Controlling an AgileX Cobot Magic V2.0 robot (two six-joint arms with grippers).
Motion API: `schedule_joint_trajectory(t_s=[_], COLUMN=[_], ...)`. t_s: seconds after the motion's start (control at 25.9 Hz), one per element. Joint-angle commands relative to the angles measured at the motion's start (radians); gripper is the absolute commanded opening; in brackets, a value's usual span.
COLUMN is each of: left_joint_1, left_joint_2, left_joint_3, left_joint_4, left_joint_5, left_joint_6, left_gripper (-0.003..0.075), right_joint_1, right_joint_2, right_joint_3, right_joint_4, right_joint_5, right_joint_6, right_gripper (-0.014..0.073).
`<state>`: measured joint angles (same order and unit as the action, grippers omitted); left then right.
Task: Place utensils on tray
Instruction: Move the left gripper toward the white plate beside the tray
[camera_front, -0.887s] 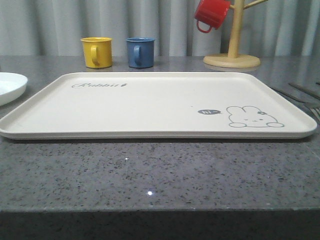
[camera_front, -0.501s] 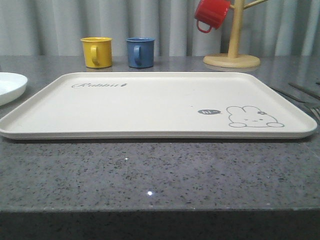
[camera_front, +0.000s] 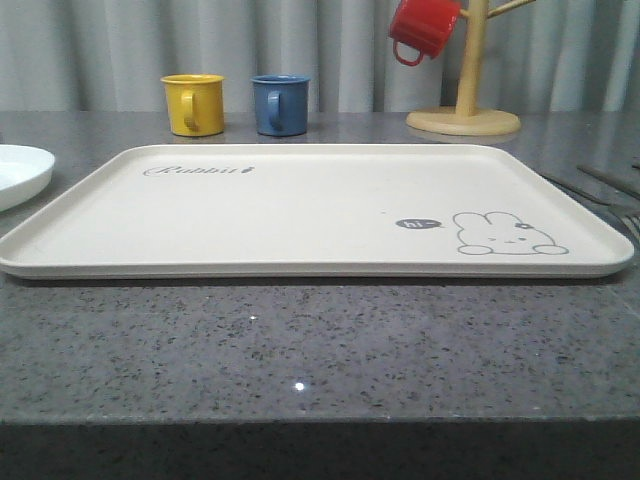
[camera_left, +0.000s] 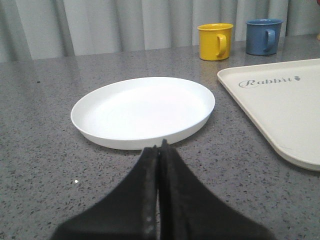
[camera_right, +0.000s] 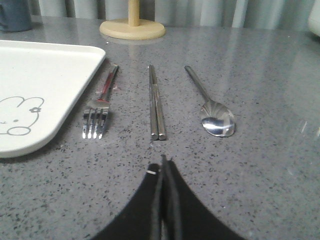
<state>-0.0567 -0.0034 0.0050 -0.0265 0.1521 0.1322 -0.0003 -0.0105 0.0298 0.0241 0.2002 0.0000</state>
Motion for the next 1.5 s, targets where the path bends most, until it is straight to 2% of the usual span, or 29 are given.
schedule_joint_trajectory(t_s=[0.0,0.15,0.27,0.39,0.46,0.62,0.89,1.0,1.23,1.31,1.35,1.43,1.47], left_joint_1=[0.002,0.002,0.002,0.002,0.002,0.002,0.002,0.002,0.002,0.002,0.002,0.002,0.002], left_joint_2=[-0.024,-0.024,-0.024,-0.024,-0.024,0.001,0.289,0.379,0.395,0.395,0.395,0.395,0.395], left_joint_3=[0.002,0.002,0.002,-0.001,-0.04,-0.218,-0.527,-0.562,-0.562,-0.562,-0.562,-0.562,-0.562], left_joint_4=[-0.011,-0.011,-0.036,-0.054,-0.054,-0.025,-0.015,-0.012,-0.012,-0.012,-0.012,-0.012,-0.012], left_joint_5=[-0.1,-0.107,-0.16,-0.327,-0.399,-0.283,0.125,0.15,0.114,0.114,0.114,0.114,0.114], left_joint_6=[-0.011,-0.011,-0.011,-0.011,-0.011,-0.011,-0.011,-0.011,-0.011,-0.011,-0.011,-0.011,-0.011], left_gripper=[-0.0019,-0.0019,-0.0019,-0.0019,-0.0018,-0.0018,-0.0018,-0.0019,-0.0017,0.0033,0.0094,0.0287,0.0418], right_joint_1=[-0.008,-0.008,-0.008,-0.008,-0.008,-0.008,-0.008,-0.008,-0.008,-0.008,-0.008,-0.008,-0.008], right_joint_2=[-0.017,-0.017,-0.017,-0.017,-0.017,-0.01,0.208,0.304,0.352,0.352,0.352,0.352,0.352], right_joint_3=[-0.005,-0.005,-0.005,-0.032,-0.086,-0.246,-0.485,-0.534,-0.546,-0.546,-0.546,-0.546,-0.546], right_joint_4=[-0.009,-0.009,-0.009,-0.009,-0.009,-0.009,0.008,0.057,0.076,0.076,0.076,0.076,0.076], right_joint_5=[-0.084,-0.084,-0.115,-0.236,-0.242,-0.122,0.073,0.112,0.123,0.123,0.123,0.124,0.124], right_joint_6=[-0.013,-0.013,-0.013,-0.013,-0.013,-0.013,-0.013,-0.013,-0.013,-0.013,-0.013,-0.013,-0.013], right_gripper=[-0.0118,-0.0118,-0.0118,-0.0118,-0.0118,-0.0116,-0.0111,-0.0108,-0.0095,-0.0023,0.0052,0.0219,0.0306])
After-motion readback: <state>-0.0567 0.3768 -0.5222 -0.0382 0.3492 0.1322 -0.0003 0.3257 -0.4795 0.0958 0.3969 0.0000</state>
